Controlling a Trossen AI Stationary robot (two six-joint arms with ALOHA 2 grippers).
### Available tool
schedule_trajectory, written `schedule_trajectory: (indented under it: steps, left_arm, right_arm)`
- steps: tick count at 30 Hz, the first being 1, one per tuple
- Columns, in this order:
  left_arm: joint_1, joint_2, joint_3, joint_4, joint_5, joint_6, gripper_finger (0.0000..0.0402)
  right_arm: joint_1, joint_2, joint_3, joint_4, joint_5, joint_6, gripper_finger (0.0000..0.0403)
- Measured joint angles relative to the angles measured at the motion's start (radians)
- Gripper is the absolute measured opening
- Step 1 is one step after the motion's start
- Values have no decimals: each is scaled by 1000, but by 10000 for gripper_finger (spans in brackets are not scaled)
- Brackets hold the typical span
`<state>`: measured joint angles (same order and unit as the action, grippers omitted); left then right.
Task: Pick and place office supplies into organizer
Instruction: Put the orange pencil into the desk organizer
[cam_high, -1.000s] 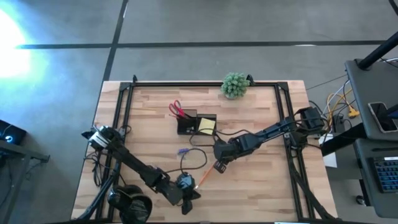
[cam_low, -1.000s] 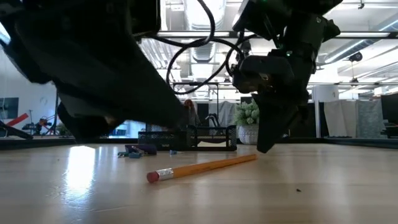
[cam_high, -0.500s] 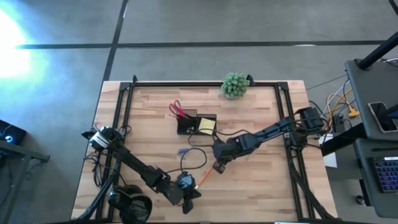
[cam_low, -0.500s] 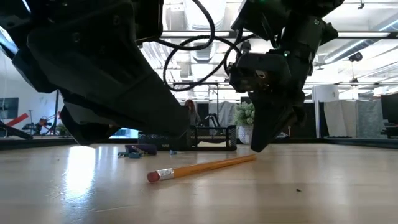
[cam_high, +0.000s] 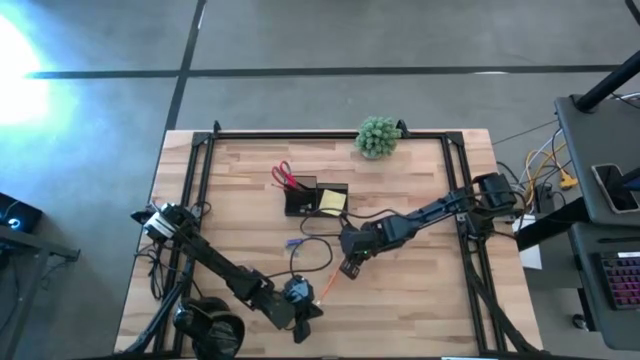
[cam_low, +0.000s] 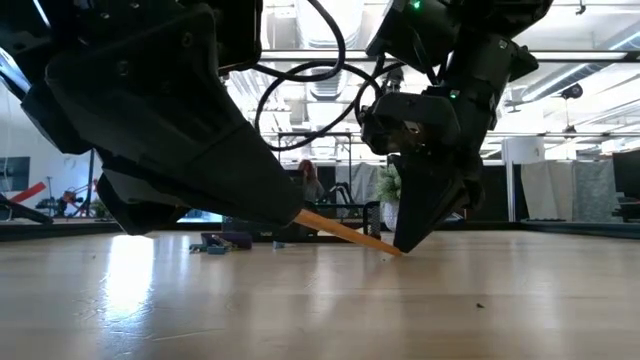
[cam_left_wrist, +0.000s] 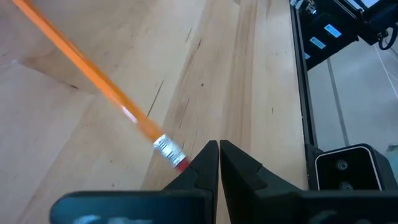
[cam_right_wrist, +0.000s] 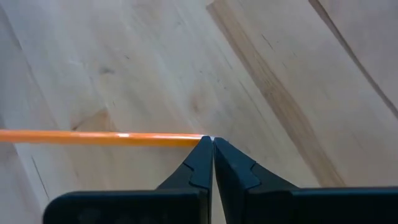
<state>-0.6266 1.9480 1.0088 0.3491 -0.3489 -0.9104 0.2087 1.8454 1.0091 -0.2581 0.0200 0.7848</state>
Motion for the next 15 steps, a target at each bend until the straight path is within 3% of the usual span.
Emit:
schedule_trajectory:
  steps: [9, 15]
  left_arm:
    - [-23, -4, 5, -2, -50, 0, 7]
    - [-40, -61, 5, -89, -48, -4, 71]
  right_arm:
    - [-6, 2, -3, -4, 2, -12, 8]
    - [-6, 2, -4, -4, 1, -12, 8]
